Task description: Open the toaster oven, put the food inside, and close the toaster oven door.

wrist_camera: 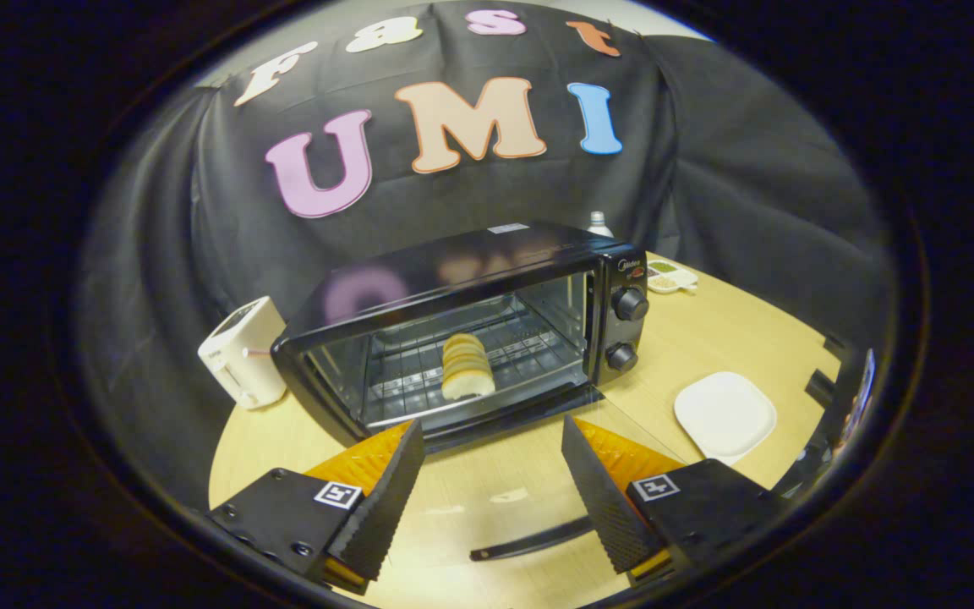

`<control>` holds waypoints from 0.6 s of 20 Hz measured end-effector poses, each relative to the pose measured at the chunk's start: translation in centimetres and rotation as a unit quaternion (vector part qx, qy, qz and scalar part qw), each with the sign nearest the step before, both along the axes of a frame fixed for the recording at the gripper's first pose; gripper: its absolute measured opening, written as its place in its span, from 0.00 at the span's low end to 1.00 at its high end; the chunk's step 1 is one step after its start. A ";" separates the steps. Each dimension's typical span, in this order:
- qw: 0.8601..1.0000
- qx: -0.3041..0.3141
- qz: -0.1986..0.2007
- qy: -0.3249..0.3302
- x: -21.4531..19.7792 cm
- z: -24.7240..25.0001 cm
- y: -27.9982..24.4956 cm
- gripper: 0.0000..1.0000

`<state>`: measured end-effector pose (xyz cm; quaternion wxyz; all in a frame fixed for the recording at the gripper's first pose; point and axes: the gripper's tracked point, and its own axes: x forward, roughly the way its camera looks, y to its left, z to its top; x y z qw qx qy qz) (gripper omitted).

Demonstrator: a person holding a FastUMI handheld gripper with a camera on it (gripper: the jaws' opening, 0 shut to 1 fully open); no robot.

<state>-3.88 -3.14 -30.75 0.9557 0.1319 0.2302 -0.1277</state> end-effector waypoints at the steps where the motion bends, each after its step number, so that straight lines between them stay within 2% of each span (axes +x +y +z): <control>1: 1.000 -0.012 0.003 0.003 -1.1 -0.1 0.1 1.00; 7: 0.997 -0.064 0.020 0.026 -6.8 -2.2 0.4 1.00; 12: 0.995 -0.083 0.035 0.049 -10.5 -4.8 0.2 1.00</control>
